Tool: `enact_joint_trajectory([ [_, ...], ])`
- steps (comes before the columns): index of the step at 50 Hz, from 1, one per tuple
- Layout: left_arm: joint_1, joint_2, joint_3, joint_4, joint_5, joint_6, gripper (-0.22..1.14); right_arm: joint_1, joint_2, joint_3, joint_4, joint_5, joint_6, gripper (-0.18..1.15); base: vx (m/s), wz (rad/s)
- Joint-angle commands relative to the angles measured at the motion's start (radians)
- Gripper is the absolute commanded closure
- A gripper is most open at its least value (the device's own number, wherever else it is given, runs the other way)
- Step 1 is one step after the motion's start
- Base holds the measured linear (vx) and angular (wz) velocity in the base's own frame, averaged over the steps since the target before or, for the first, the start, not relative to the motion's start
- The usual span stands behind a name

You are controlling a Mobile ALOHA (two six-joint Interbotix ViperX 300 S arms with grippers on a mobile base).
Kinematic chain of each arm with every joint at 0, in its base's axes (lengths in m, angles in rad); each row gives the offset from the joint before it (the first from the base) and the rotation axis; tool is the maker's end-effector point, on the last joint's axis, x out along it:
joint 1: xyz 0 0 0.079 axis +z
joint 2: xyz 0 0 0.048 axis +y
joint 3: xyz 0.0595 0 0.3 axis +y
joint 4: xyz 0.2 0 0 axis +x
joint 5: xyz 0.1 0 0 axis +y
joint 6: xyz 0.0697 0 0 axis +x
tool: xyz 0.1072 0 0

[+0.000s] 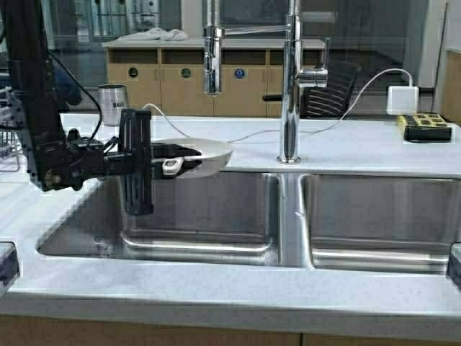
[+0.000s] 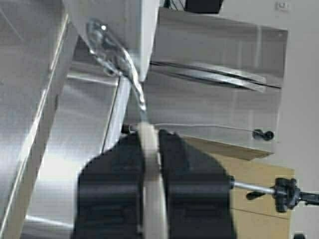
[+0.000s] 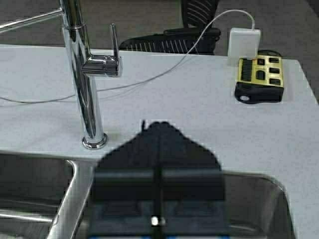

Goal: Wash the pan

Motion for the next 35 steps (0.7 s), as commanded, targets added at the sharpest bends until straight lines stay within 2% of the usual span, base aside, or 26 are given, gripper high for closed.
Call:
enact_joint_trajectory([
  [1, -0.023, -0.038, 0.029, 0.029, -0.077, 0.034, 0.89, 0.002, 0.017, -0.038, -0.003, 0.002, -0.003, 0.90, 0.12, 0.05],
  [15, -0.031, -0.052, 0.100, 0.037, -0.115, 0.089, 0.89, 0.005, 0.161, -0.172, -0.020, 0.008, -0.012, 0.90, 0.10, 0.00],
  [23, -0.034, -0.051, 0.123, 0.038, -0.133, 0.098, 0.89, 0.044, 0.291, -0.264, -0.026, -0.005, -0.012, 0.90, 0.09, -0.06],
  [30, -0.034, -0.051, 0.141, 0.038, -0.147, 0.103, 0.89, 0.110, 0.446, -0.337, -0.028, -0.078, -0.009, 0.90, 0.06, -0.03],
  [33, -0.034, -0.049, 0.143, 0.038, -0.147, 0.103, 0.89, 0.129, 0.532, -0.385, -0.028, -0.098, -0.009, 0.86, 0.04, -0.04],
  [35, -0.034, -0.048, 0.141, 0.038, -0.147, 0.103, 0.89, 0.141, 0.604, -0.431, -0.032, -0.098, -0.011, 0.77, 0.04, -0.04],
])
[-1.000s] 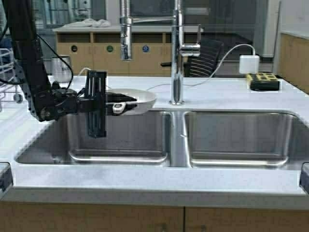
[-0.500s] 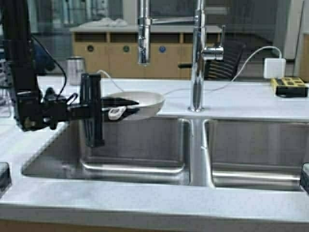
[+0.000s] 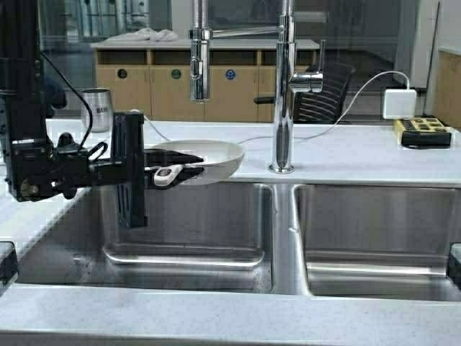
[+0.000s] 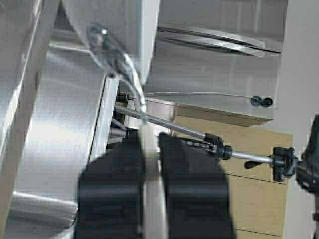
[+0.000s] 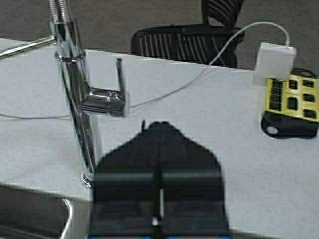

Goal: Wash the pan

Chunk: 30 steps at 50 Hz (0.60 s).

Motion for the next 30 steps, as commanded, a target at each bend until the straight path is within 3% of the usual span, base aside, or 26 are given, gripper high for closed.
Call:
enact_joint_trajectory([
  [1, -0.005, -0.040, -0.002, 0.002, -0.021, 0.014, 0.89, 0.037, 0.192, -0.137, -0.009, -0.038, -0.002, 0.70, 0.03, -0.03],
  [8, -0.005, -0.037, -0.005, 0.002, -0.021, 0.014, 0.89, 0.051, 0.360, -0.252, -0.038, -0.055, 0.021, 0.00, 0.01, -0.01],
  [10, -0.005, -0.037, -0.005, 0.002, -0.021, 0.012, 0.89, 0.052, 0.402, -0.282, -0.037, -0.055, 0.043, -0.13, 0.00, 0.00],
  [17, -0.005, -0.035, -0.009, 0.002, -0.021, 0.012, 0.89, 0.052, 0.499, -0.373, -0.051, -0.060, 0.092, -0.03, 0.00, 0.00],
  [30, -0.005, -0.031, -0.021, 0.002, -0.021, 0.012, 0.89, 0.052, 0.615, -0.474, -0.087, -0.058, 0.098, -0.04, 0.00, 0.00],
])
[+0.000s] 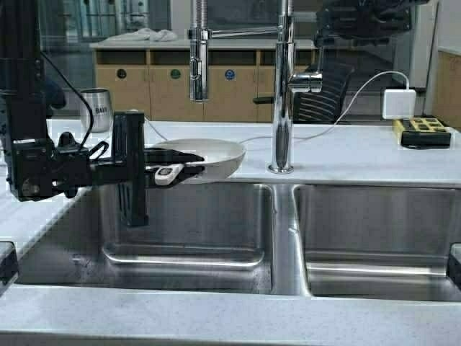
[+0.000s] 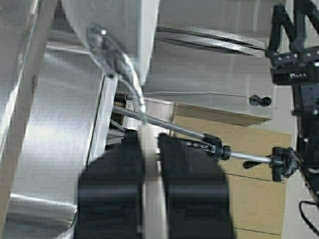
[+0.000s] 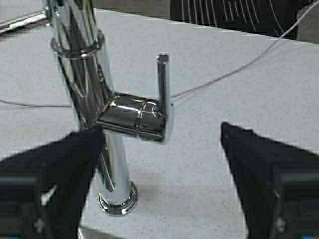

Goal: Wash the pan

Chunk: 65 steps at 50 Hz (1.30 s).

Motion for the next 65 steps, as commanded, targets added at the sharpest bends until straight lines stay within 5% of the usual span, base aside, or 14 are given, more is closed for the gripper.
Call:
enact_joint_trajectory([
  [1, -0.002, -0.031, -0.011, 0.002, -0.020, 0.012, 0.89, 0.002, 0.021, -0.063, -0.009, -0.009, 0.002, -0.04, 0.00, 0.00],
  [30, -0.002, -0.011, -0.021, 0.003, -0.020, 0.011, 0.89, -0.011, 0.224, -0.313, -0.012, 0.043, -0.008, -0.04, 0.00, 0.00],
  [65, -0.002, -0.009, -0.025, 0.005, -0.020, 0.009, 0.89, -0.129, 0.238, -0.310, 0.097, 0.075, 0.058, -0.04, 0.00, 0.00],
])
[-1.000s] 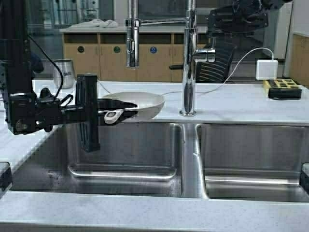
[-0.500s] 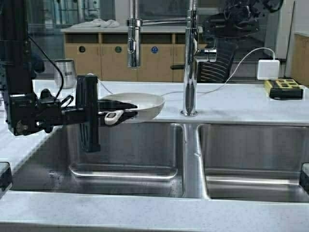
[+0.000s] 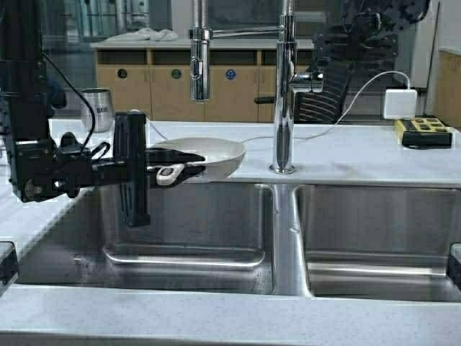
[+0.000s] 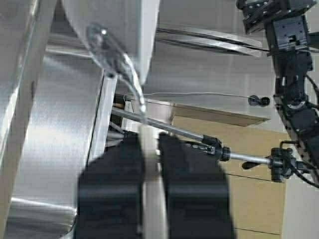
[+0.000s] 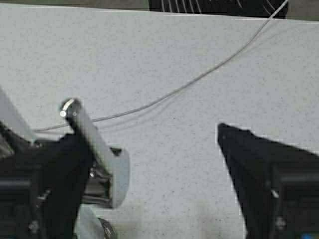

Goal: Wash the pan

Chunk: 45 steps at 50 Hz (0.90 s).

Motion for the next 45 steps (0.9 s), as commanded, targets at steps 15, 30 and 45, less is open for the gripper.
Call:
enact_joint_trajectory([
  [15, -0.003, -0.012, -0.011, 0.003, -0.020, 0.011, 0.89, -0.092, -0.054, 0.017, 0.086, -0.015, 0.094, -0.04, 0.00, 0.00],
  [30, -0.003, -0.009, -0.012, 0.005, -0.020, 0.011, 0.89, -0.074, -0.207, 0.140, 0.044, -0.160, 0.095, -0.04, 0.00, 0.00],
  [45, -0.003, 0.009, -0.044, 0.002, -0.020, 0.012, 0.89, -0.080, -0.236, 0.261, 0.060, -0.212, 0.103, 0.27, 0.00, 0.00],
])
